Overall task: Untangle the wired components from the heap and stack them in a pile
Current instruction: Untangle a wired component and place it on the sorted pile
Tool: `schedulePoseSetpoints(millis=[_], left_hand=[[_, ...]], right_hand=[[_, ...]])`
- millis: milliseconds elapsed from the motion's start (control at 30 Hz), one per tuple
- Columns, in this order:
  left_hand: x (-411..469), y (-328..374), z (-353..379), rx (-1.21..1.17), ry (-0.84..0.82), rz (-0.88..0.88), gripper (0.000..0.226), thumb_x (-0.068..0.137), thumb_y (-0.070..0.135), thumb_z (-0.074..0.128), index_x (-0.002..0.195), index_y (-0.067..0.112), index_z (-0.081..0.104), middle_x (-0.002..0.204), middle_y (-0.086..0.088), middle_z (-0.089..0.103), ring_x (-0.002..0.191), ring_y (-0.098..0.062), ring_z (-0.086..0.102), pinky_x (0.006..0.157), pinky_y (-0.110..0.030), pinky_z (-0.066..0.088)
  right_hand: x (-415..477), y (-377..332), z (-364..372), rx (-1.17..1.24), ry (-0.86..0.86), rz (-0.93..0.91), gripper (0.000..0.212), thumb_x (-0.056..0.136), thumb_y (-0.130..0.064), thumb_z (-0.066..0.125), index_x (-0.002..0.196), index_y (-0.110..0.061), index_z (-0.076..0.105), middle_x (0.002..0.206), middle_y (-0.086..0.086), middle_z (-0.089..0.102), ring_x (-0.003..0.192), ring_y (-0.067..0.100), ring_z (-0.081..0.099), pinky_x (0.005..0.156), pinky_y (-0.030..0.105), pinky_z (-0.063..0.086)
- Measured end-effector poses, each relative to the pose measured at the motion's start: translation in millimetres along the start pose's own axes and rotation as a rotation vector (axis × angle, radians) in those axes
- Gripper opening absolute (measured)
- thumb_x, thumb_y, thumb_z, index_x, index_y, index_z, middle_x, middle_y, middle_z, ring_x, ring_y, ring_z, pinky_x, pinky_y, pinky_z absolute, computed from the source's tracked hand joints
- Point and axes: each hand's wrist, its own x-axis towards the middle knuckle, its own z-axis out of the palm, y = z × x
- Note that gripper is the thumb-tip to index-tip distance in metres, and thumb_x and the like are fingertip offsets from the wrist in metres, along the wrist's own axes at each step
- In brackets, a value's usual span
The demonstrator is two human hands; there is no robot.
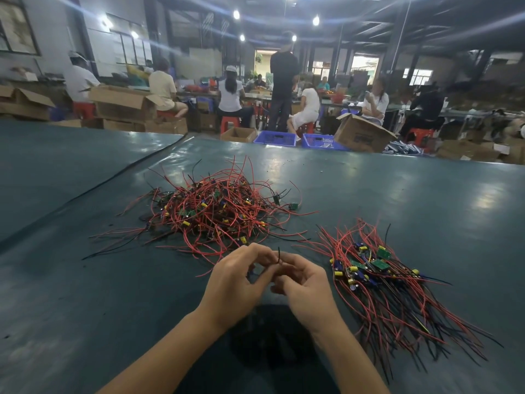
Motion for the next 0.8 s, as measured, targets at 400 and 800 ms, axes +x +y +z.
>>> schedulePoseSetpoints(millis=[400,800], left_hand=[[-4,-12,2,0.22,-0.171,-0.227,0.027,0.081,0.045,0.07,0.093,0.028,0.054,0.092,0.018,0.052,0.085,-0.002,0.047,0.076,-0.023,0.045],[-1,-3,-2,0.176,-0.132,-0.083,0.021,0.089,0.031,0.068,0.105,0.017,0.068,0.097,0.009,0.06,0.079,-0.01,0.061,0.07,-0.036,0.053]], right_hand=[[5,-2,-6,0.324,0.336,-0.117,0.024,0.091,-0.013,0.065,0.07,-0.015,0.077,0.072,0.009,0.074,0.062,0.017,0.07,0.054,0.02,0.054],[2,-2,-3,0.087,0.205,-0.162,0.013,0.085,-0.025,0.072,0.073,-0.022,0.077,0.067,-0.002,0.07,0.058,0.007,0.058,0.055,0.02,0.049]])
